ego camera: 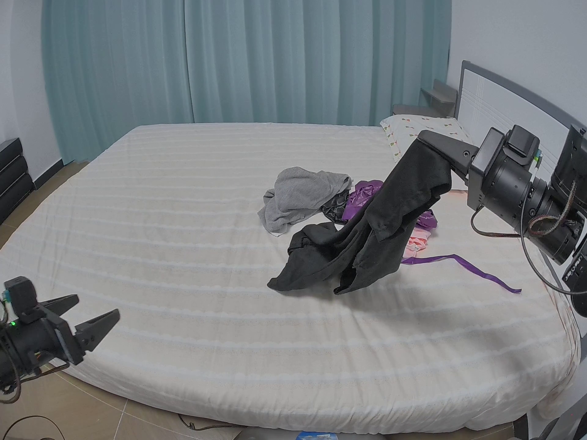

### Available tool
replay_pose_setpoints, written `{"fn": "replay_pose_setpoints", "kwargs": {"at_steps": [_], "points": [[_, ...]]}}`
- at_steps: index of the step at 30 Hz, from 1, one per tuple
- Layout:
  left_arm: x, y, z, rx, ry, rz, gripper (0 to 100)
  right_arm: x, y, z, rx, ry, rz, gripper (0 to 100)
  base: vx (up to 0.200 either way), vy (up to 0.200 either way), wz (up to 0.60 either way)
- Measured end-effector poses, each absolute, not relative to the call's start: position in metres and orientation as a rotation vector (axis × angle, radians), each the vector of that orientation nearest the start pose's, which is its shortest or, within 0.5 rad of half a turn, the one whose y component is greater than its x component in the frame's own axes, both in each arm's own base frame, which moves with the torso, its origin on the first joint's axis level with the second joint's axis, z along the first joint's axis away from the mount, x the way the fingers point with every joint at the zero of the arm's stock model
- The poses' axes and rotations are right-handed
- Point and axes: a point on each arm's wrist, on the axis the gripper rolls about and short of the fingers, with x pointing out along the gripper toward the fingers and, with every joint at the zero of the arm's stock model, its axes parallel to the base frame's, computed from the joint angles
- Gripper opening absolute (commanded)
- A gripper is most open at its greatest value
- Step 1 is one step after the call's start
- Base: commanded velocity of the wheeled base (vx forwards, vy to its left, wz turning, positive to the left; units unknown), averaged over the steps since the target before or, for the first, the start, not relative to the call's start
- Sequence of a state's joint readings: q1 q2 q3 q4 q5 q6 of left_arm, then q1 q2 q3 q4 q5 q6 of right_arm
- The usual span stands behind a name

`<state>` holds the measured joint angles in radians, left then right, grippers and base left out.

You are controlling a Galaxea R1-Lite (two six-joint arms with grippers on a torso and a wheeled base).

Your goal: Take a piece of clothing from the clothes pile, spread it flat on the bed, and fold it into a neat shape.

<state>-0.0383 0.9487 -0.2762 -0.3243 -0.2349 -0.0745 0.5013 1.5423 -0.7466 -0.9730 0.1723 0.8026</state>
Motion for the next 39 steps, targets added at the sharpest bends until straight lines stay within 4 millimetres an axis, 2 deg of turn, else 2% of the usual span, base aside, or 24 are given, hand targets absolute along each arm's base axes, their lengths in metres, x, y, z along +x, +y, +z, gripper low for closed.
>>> {"fn": "replay_pose_setpoints", "kwargs": {"at_steps": [9,14,20,25,31,39], "points": [[0.178,-0.035,0.121,-0.184,0.540,-0.365,100,0.230,0.134,0.253,0.797,0.082,0.732,0,0.000,0.000,0.00],[0.212,-0.059,0.089,-0.192,0.610,-0.425,100,0.228,0.136,0.255,0.798,0.080,0.745,0,0.000,0.000,0.00],[0.244,-0.090,0.047,-0.166,0.693,-0.449,100,0.226,0.138,0.255,0.796,0.084,0.756,0,0.000,0.000,0.00],[0.276,-0.119,0.023,-0.139,0.677,-0.455,100,0.226,0.139,0.255,0.796,0.087,0.760,0,0.000,0.000,0.00],[0.312,-0.152,0.003,-0.124,0.623,-0.467,100,0.226,0.139,0.254,0.797,0.092,0.759,0,0.000,0.000,0.00],[0.346,-0.187,-0.024,-0.107,0.571,-0.494,100,0.226,0.139,0.253,0.797,0.096,0.758,0,0.000,0.000,0.00]]}}
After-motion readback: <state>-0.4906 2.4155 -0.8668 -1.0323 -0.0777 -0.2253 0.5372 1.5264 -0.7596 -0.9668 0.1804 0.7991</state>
